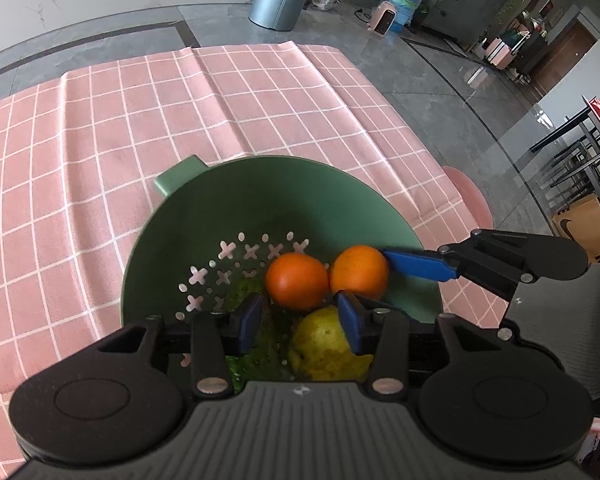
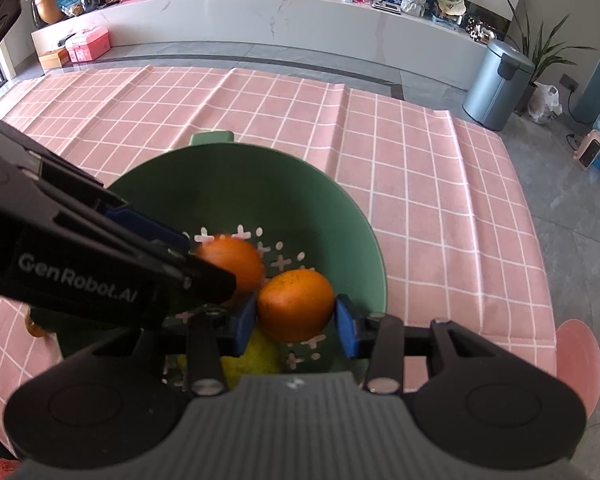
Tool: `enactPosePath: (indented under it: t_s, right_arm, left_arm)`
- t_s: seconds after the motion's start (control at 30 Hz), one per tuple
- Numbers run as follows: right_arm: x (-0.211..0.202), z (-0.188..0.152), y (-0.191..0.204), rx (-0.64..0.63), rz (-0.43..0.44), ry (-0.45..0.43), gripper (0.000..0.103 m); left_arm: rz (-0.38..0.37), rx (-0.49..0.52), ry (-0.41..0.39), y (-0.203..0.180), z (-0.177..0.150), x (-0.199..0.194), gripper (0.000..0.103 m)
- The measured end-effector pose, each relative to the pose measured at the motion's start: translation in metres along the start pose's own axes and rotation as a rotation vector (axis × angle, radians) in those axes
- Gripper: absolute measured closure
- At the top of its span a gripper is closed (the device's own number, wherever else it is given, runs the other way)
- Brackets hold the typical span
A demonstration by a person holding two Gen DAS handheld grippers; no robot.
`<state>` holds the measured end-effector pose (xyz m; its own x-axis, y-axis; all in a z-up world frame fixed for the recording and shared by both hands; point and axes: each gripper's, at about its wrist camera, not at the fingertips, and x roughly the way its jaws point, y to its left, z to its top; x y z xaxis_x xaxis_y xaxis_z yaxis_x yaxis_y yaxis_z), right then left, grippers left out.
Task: Organize fruits
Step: 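Open both tools to drop the oranges into the colander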
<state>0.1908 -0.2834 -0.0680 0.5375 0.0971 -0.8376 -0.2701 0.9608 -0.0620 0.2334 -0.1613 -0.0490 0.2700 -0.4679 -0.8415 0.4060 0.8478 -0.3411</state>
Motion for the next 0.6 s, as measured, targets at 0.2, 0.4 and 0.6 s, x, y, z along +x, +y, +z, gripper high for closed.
enactPosePath:
  t_s: [0.2,0.4,0.6]
  right_arm:
    - [-0.009,-0.002,0.004,-0.004,0.004,-0.009,0.063]
    - [-0.025,-0.007,0.012,-0.002,-0.006,-0.042,0.053]
    - [-0.05,-0.012,0.027,0.024,-0.031,-0.096,0.053]
  left_arm:
    - [-0.007,-0.003,-0.022,-0.003,-0.007,-0.011,0.05]
    - [0.08,0.075,-0.092,-0.019,-0.022,-0.038,0.05]
    - [0.172,0.1,-0.169,-0.03,-0.037,-0.072,0.05]
